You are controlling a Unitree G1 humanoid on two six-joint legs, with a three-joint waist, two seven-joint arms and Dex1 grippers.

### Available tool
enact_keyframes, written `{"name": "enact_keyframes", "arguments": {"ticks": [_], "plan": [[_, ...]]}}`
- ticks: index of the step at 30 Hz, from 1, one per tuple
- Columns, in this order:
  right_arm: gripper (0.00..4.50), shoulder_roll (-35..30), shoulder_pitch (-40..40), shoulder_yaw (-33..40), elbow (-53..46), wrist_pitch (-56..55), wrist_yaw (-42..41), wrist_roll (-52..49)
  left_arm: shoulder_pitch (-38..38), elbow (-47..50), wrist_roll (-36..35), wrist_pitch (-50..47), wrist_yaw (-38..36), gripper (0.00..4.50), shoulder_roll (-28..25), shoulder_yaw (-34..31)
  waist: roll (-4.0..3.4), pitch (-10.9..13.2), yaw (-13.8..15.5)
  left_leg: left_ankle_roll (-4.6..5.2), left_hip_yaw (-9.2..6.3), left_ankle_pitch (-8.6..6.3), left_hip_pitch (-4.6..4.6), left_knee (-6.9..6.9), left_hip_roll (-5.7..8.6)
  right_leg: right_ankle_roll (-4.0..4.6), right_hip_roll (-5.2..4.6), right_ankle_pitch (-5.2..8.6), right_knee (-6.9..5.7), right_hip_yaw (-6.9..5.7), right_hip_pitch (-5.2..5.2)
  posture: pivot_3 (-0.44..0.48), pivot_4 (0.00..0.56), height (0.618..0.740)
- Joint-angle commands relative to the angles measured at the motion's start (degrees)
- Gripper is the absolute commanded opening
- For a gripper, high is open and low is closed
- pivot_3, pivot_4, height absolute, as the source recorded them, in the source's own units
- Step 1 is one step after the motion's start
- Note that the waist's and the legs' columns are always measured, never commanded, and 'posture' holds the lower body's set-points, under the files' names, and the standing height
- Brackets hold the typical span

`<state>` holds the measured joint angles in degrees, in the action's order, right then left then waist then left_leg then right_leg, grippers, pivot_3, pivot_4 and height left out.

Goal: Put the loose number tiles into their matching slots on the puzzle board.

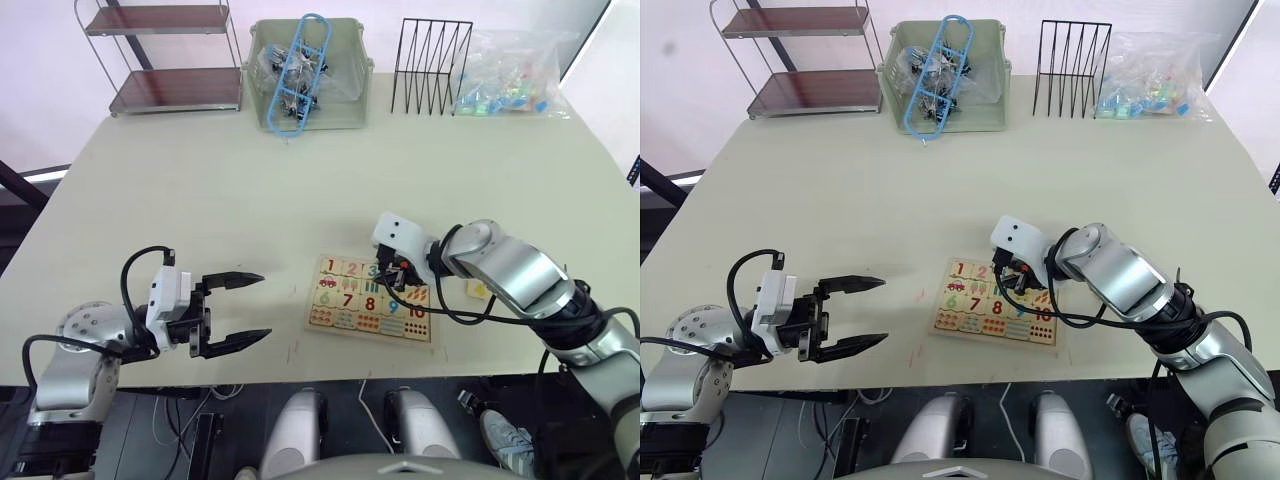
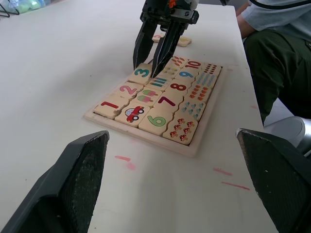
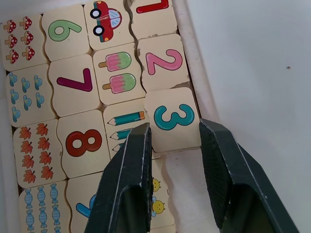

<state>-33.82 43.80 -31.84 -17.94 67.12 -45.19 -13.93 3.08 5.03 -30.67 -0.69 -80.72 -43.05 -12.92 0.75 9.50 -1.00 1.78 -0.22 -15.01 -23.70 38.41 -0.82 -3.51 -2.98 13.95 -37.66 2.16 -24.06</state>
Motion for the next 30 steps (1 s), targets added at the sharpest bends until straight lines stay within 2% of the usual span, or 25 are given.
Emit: {"name": "enact_keyframes", "arguments": {"ticks": [1, 8, 10, 11, 13, 14, 16, 23, 30], "plan": [[0.86, 0.02, 1.34, -0.25, -0.63, -0.86, -0.4, 0.2, 0.18, 0.74, -0.73, 0.99, 0.35, 4.5, -0.17, -0.93, 0.0, 0.0, 0.0, 0.0, 0.0, 0.0, 0.0, 0.0, 0.0, 0.0, 0.0, 0.0, 0.0, 0.0, 0.0, 0.0, 0.15, 0.74], [0.86, -0.22, 1.36, -0.49, -0.4, -1.06, -0.62, 0.55, 0.0, 0.74, -0.7, 1.08, 0.74, 4.5, -0.04, -0.71, 0.0, 0.0, 0.0, 0.0, 0.0, 0.0, 0.0, 0.0, 0.0, 0.0, 0.0, 0.0, 0.0, 0.0, 0.0, 0.0, 0.15, 0.74], [1.88, -0.27, 1.41, -0.52, -0.28, -1.25, -0.6, 0.75, -0.06, 0.76, -0.73, 1.03, 0.86, 4.5, -0.01, -0.67, 0.0, 0.0, -0.01, 0.0, 0.0, 0.0, 0.0, 0.0, 0.0, 0.0, 0.0, 0.0, -0.01, 0.0, 0.0, 0.0, 0.15, 0.74], [2.2, -0.31, 1.42, -0.55, -0.29, -1.34, -0.6, 0.82, -0.05, 0.79, -0.74, 1.02, 0.91, 4.5, 0.01, -0.66, 0.0, 0.0, -0.01, 0.0, -0.01, 0.0, 0.01, 0.0, 0.0, 0.0, 0.0, 0.0, -0.01, 0.0, 0.0, 0.0, 0.15, 0.74], [3.38, -0.36, 1.56, -0.62, -0.15, -1.5, -0.71, 0.9, -0.12, 0.93, -0.8, 0.88, 1.08, 4.5, 0.03, -0.58, 0.0, 0.0, 0.0, 0.0, -0.01, 0.0, 0.0, 0.0, 0.01, 0.0, 0.0, 0.0, -0.01, -0.01, 0.0, 0.0, 0.15, 0.74], [3.54, -0.39, 1.59, -0.64, -0.12, -1.58, -0.76, 0.92, -0.08, 1.04, -0.82, 0.84, 1.16, 4.5, 0.04, -0.54, 0.0, 0.0, 0.0, 0.0, -0.01, 0.0, 0.0, 0.01, 0.01, 0.0, 0.0, 0.0, -0.01, -0.01, 0.0, 0.0, 0.15, 0.74], [4.38, -0.51, 1.59, -0.62, -0.19, -1.71, -0.9, 0.92, 0.03, 1.2, -0.84, 0.8, 1.27, 4.5, 0.06, -0.5, 0.0, 0.0, 0.01, 0.0, -0.01, 0.0, 0.0, 0.01, 0.01, 0.0, 0.0, 0.0, -0.01, -0.01, 0.0, 0.0, 0.15, 0.74], [4.46, -1.84, 1.74, 0.78, -0.66, -3.04, -2.08, 0.46, 0.03, 1.42, -0.83, 0.65, 1.61, 4.5, 0.16, -0.34, 0.0, 0.0, 0.01, 0.0, -0.01, 0.0, 0.0, 0.01, 0.01, 0.0, 0.0, 0.0, -0.01, -0.01, 0.0, 0.0, 0.15, 0.74], [4.46, -2.12, -0.57, 5.89, -0.92, -7.12, -2.97, -1.48, 0.1, 1.42, -0.81, 0.78, 1.83, 4.5, 0.21, -0.33, 0.0, 0.0, 0.02, 0.0, -0.02, 0.0, 0.0, 0.01, 0.02, -0.01, 0.0, 0.0, -0.01, -0.01, 0.01, 0.0, 0.15, 0.74]]}}
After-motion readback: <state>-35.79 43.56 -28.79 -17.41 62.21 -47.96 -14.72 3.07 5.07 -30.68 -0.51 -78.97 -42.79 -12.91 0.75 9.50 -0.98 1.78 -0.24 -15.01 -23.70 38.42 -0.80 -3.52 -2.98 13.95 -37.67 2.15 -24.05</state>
